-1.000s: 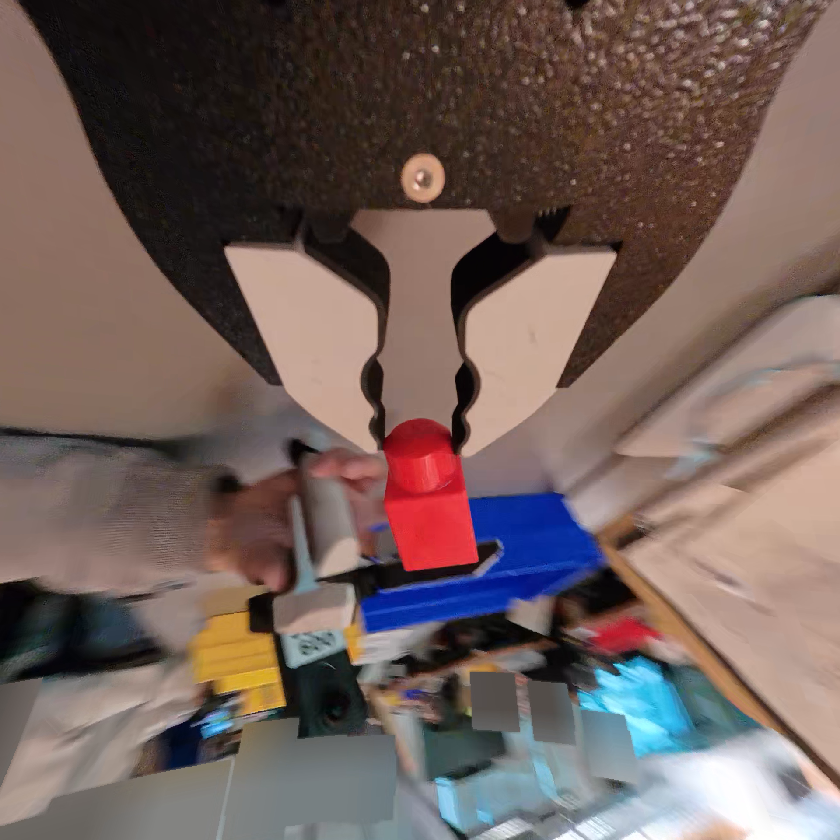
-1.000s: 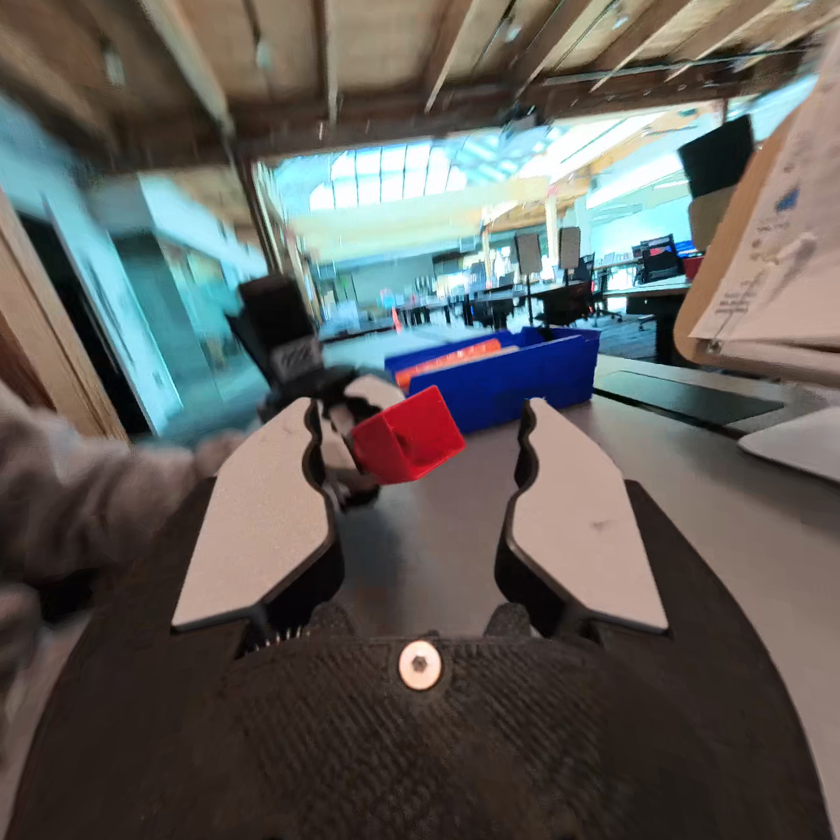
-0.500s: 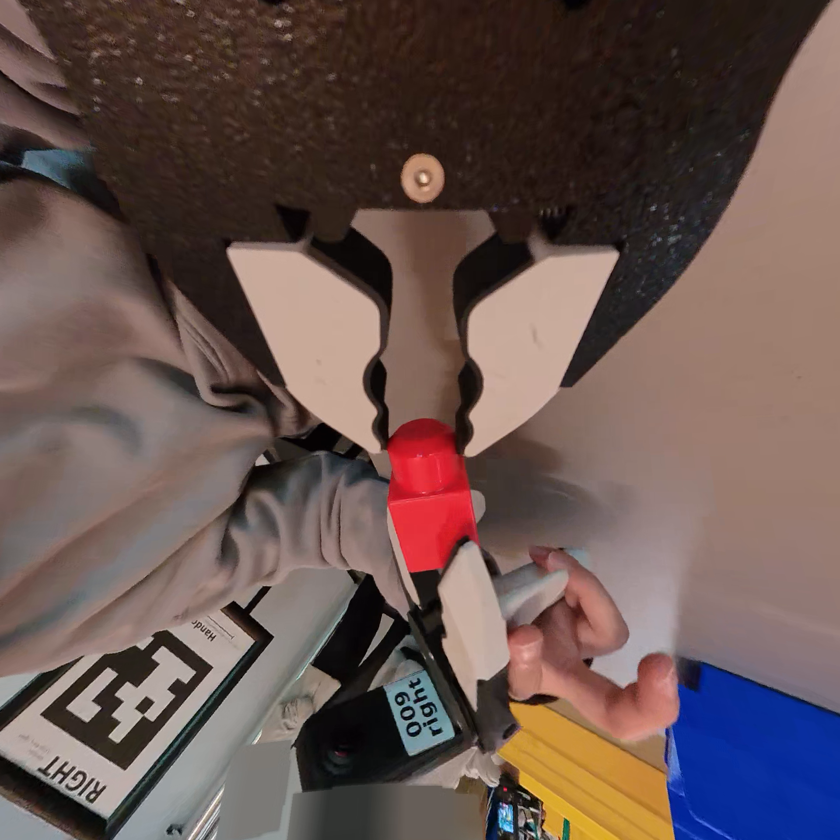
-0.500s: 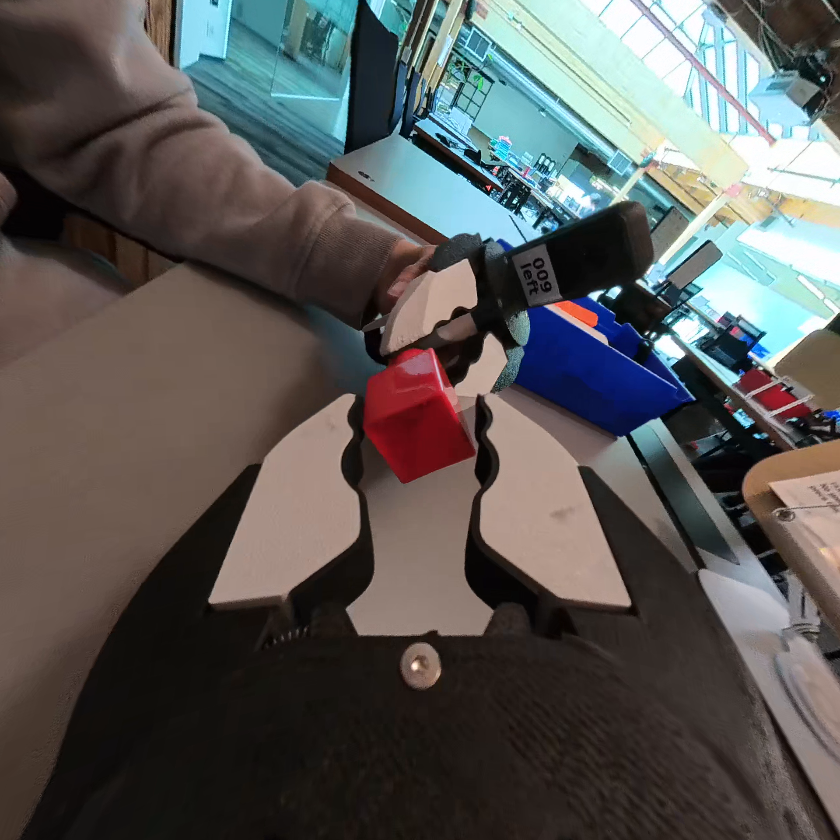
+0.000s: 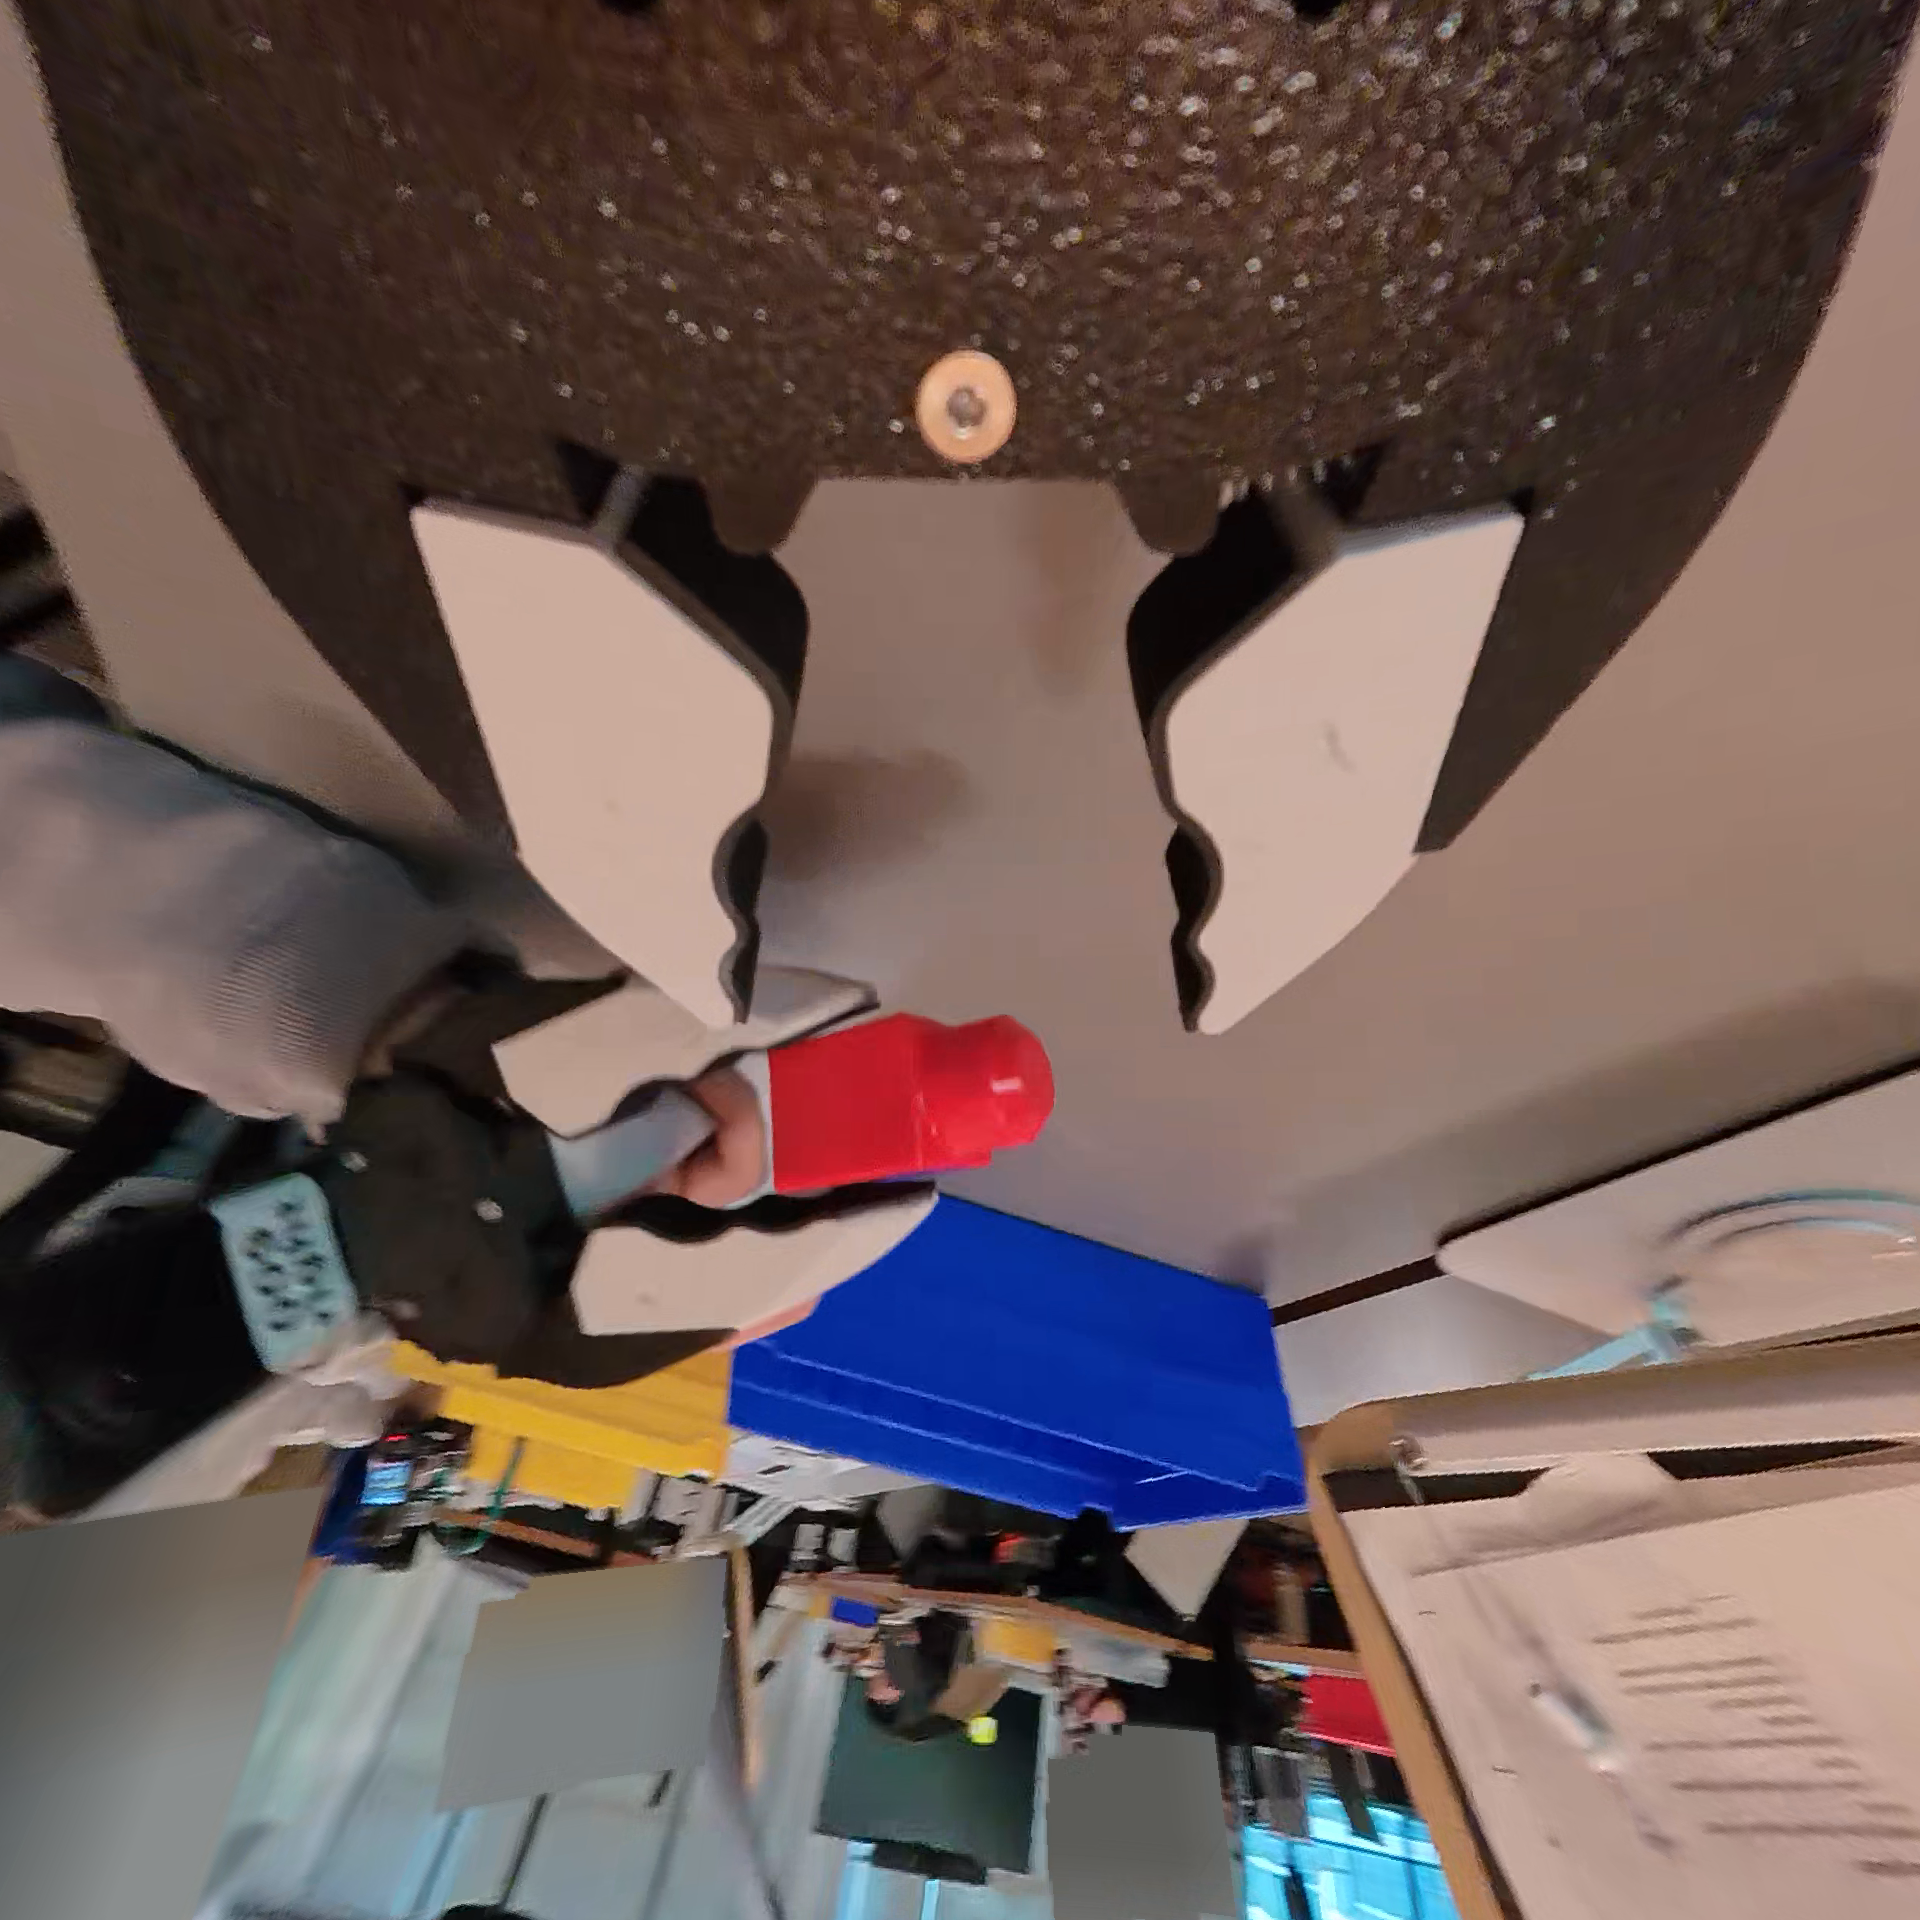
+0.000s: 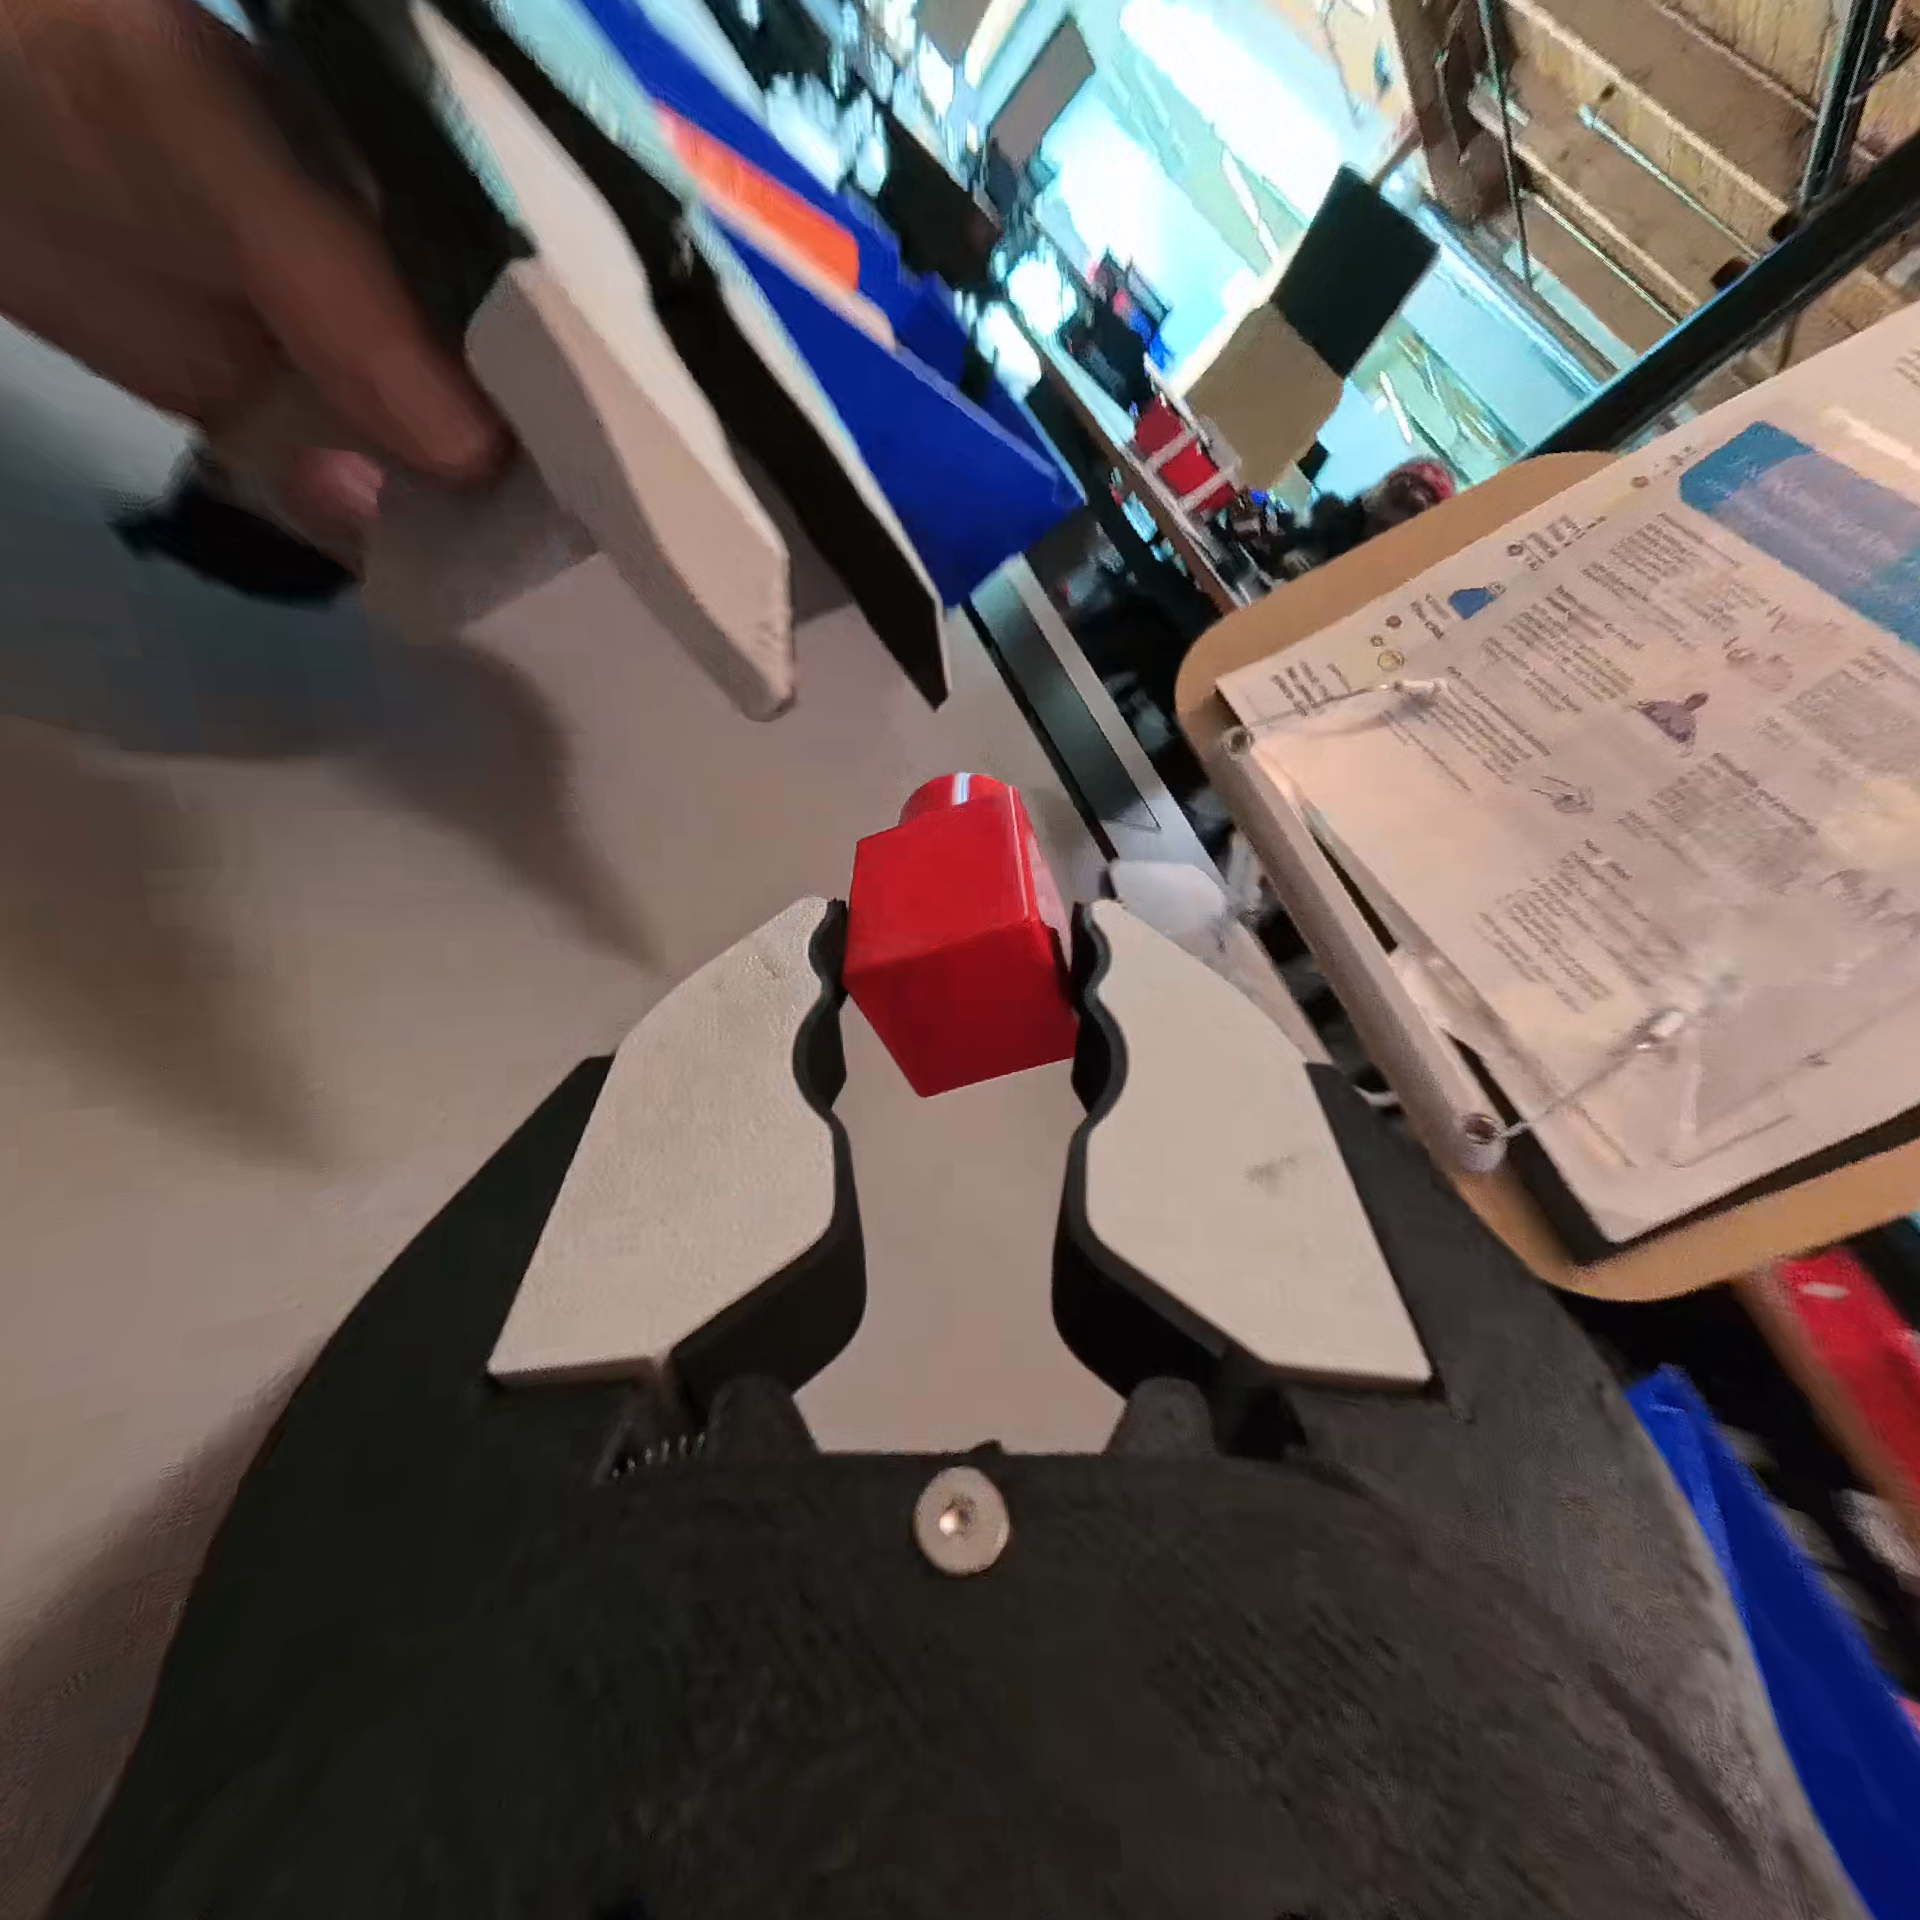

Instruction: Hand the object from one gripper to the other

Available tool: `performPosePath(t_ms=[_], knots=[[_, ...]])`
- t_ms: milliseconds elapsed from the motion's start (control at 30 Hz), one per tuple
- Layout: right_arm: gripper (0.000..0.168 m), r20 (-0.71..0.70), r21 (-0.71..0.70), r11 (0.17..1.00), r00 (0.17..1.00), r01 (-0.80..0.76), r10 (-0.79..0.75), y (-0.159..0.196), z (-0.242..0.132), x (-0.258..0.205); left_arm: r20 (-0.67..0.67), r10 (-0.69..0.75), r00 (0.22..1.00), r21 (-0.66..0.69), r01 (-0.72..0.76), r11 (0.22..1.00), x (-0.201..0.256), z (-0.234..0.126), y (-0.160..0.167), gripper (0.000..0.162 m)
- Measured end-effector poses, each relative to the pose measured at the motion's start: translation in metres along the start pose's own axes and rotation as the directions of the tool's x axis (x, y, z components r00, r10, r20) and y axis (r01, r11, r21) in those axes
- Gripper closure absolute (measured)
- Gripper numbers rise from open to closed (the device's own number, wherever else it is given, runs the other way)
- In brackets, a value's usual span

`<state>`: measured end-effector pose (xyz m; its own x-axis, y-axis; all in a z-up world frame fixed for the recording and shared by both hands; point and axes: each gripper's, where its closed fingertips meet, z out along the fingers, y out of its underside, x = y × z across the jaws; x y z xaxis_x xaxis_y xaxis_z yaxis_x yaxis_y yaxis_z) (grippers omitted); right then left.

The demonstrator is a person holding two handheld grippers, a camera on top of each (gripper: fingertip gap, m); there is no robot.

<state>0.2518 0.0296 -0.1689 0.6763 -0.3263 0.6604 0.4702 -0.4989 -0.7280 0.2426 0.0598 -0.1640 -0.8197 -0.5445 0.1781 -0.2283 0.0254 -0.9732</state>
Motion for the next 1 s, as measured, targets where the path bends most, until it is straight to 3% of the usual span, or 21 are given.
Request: performPosePath(t_ms=[167,200,433,500,567,633,700,733,767,833,900,933,1000], knots=[[0.127,-0.045,-0.133,0.967,0.974,0.216,-0.224,0.005,0.011,-0.011,0.116,0.055,0.992,-0.110,-0.042,0.993,-0.002,0.017,0.023,0.085],[0.127,-0.047,-0.160,0.957,0.966,0.243,-0.253,0.007,0.012,-0.011,0.103,0.057,0.993,-0.103,-0.046,0.994,0.002,0.019,0.023,0.095],[0.128,-0.016,-0.143,0.938,0.947,0.315,-0.320,0.000,0.016,-0.024,0.106,0.022,0.994,-0.115,-0.009,0.993,0.005,0.024,0.027,0.090],[0.128,-0.011,-0.151,0.937,0.948,0.314,-0.319,0.001,0.017,-0.025,0.128,0.006,0.992,-0.125,0.010,0.992,0.001,0.024,0.030,0.098],[0.122,0.005,-0.137,0.948,0.957,0.289,-0.291,0.001,0.017,-0.027,0.117,-0.028,0.993,-0.141,0.044,0.989,0.001,0.024,0.032,0.099],[0.117,0.084,-0.069,0.983,0.983,0.169,-0.163,-0.001,0.014,-0.032,0.097,-0.034,0.995,-0.125,0.046,0.991,0.000,0.022,0.030,0.099],[0.085,0.210,-0.018,0.991,0.968,-0.133,0.134,-0.003,0.008,-0.035,0.097,0.060,0.993,-0.072,-0.053,0.996,-0.003,0.017,0.020,0.099],[0.070,0.284,-0.030,0.947,0.906,-0.319,0.315,-0.004,0.006,-0.035,0.098,0.129,0.987,-0.043,-0.126,0.991,-0.004,0.013,0.014,0.099],[0.058,0.369,-0.061,0.857,0.786,-0.512,0.496,-0.007,0.002,-0.036,0.092,0.207,0.974,-0.005,-0.207,0.978,-0.003,0.009,0.007,0.099],[0.062,0.549,-0.146,0.569,0.413,-0.809,0.727,-0.024,-0.009,-0.034,0.070,0.361,0.930,0.092,-0.366,0.926,0.007,0.001,-0.008,0.099],[0.086,0.662,-0.237,0.275,0.053,-0.932,0.748,-0.039,-0.020,-0.024,0.044,0.475,0.879,0.148,-0.476,0.867,0.019,-0.003,-0.014,0.099],[0.094,0.687,-0.272,0.180,-0.060,-0.945,0.724,-0.043,-0.023,-0.020,0.037,0.524,0.851,0.167,-0.522,0.836,0.025,-0.005,-0.015,0.099],[0.097,0.691,-0.332,0.103,-0.167,-0.938,0.703,-0.044,-0.025,-0.021,0.010,0.594,0.805,0.187,-0.585,0.789,0.036,-0.005,-0.013,0.099]])
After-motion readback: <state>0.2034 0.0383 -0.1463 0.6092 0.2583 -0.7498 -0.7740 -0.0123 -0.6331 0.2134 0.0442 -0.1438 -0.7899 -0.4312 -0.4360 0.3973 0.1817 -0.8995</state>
